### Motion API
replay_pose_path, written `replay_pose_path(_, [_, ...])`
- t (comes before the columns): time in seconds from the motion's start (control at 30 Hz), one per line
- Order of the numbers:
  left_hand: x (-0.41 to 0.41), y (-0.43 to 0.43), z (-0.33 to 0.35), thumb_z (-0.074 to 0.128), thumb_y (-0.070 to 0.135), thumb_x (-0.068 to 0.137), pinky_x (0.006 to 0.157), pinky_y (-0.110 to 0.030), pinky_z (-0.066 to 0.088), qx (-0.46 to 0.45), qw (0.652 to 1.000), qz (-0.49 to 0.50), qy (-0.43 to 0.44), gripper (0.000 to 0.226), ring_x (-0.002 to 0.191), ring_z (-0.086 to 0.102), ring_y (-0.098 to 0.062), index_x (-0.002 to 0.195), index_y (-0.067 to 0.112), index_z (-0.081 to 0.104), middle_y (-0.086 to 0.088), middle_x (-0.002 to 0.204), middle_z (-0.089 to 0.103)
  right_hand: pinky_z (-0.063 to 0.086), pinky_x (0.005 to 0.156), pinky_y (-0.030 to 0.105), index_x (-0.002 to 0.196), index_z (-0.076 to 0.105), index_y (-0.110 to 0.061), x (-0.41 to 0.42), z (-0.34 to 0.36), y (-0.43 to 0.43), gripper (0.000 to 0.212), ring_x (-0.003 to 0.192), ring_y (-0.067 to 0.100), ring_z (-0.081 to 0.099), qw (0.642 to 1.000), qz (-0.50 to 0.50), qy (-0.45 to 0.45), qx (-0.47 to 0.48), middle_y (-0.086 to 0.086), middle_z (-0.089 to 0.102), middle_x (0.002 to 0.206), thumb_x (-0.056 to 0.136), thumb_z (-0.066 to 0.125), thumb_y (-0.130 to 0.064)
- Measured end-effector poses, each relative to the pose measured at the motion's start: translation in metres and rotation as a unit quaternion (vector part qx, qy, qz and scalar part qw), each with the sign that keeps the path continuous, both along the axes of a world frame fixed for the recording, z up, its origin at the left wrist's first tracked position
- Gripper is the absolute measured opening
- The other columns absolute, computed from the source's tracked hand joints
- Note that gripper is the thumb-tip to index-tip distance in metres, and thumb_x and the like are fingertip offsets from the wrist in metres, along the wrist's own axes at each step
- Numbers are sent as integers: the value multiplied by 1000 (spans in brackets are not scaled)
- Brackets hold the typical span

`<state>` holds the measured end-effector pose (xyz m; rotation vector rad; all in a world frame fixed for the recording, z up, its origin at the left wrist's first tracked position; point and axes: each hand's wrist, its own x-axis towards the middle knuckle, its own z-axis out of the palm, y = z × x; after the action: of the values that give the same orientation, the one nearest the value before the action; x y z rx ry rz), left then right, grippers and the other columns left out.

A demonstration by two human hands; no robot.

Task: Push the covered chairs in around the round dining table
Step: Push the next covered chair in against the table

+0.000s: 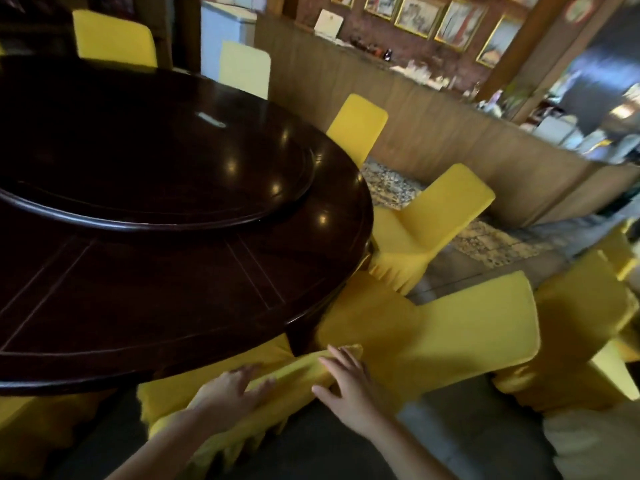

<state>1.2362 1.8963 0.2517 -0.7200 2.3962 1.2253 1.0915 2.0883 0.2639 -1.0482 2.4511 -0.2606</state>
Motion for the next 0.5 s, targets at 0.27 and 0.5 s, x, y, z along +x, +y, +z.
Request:
replay_pose_path(0.27, [-110, 83, 56, 5, 74, 76, 118, -41, -8, -157, 954, -109, 231, 80, 144, -15, -11, 147, 40, -4, 12, 157, -12, -2, 120, 43, 149, 17, -37, -50, 62, 55, 57, 145, 7, -13, 992, -6, 125, -9, -15, -4, 160, 98, 40, -43])
replay_pose_path(0.5, [-198, 159, 105, 3, 72, 76, 109, -40, -19, -267, 901, -145, 309, 80, 140, -27, -15, 147, 38, -10, 13, 150, -26, -7, 116, 42, 151, 8, -35, -115, 111, 143, 63, 140, 3, -23, 973, -31, 230, 1, -15, -12, 158, 95, 28, -57])
